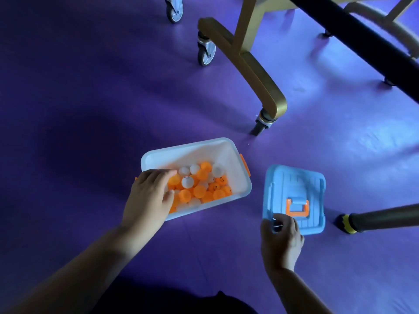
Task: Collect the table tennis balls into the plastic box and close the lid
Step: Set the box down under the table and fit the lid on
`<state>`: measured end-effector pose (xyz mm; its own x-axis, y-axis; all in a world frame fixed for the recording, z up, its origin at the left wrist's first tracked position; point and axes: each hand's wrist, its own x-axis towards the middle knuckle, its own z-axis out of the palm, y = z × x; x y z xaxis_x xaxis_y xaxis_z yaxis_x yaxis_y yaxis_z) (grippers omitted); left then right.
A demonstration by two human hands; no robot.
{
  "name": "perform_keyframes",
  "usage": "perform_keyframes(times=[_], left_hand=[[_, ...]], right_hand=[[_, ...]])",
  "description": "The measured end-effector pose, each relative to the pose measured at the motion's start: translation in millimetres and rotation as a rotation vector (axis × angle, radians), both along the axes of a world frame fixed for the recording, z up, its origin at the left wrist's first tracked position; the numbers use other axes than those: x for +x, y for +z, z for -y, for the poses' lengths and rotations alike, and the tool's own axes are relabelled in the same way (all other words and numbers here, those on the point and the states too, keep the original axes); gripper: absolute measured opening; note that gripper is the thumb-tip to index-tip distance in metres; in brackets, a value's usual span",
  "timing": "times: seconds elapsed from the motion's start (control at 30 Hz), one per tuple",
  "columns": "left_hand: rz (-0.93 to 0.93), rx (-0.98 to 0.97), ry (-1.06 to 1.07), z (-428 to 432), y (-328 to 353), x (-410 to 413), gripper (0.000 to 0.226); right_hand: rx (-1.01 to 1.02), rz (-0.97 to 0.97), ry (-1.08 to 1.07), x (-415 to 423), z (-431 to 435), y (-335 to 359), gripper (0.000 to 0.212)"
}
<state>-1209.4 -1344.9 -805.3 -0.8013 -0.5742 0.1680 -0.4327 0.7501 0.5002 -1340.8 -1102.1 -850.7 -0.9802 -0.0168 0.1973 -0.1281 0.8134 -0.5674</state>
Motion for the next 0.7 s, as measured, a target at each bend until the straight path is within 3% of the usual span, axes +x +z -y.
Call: perform_keyframes(times=[0.1, 0.17, 0.33, 0.5, 0.57, 0.7], left_hand=[[-0.043, 0.122, 0.002, -12.1, 8.4, 1.5, 0.043], [-0.085, 0.313, 0.046, -19.6, 14.6, 2.3, 0.043], [-0.236, 0.715, 0.337, -13.9, 20.3, 2.5, 0.036], [-0.260, 0.774, 0.534, 9.0, 9.4, 14.9, 0.025], [-0.245, 0.799, 0.535, 19.5, 4.9, 19.1, 0.022], [-0.129, 0.740, 0.490, 40.7, -4.7, 20.8, 0.020]], right_hand=[[-0.039, -0.124, 0.232, 26.3, 38.0, 24.9, 0.021], [-0.026, -0.181, 0.382, 41.1, 65.3, 32.6, 0.018], [0.038, -0.224, 0.660, 72.5, 123.4, 32.1, 0.019], [0.032, -0.236, 0.910, 82.0, 136.9, 26.6, 0.019], [0.006, -0.256, 0.892, 67.4, 132.3, 25.9, 0.016], [0.047, -0.204, 0.529, 12.0, 119.3, 23.1, 0.025]])
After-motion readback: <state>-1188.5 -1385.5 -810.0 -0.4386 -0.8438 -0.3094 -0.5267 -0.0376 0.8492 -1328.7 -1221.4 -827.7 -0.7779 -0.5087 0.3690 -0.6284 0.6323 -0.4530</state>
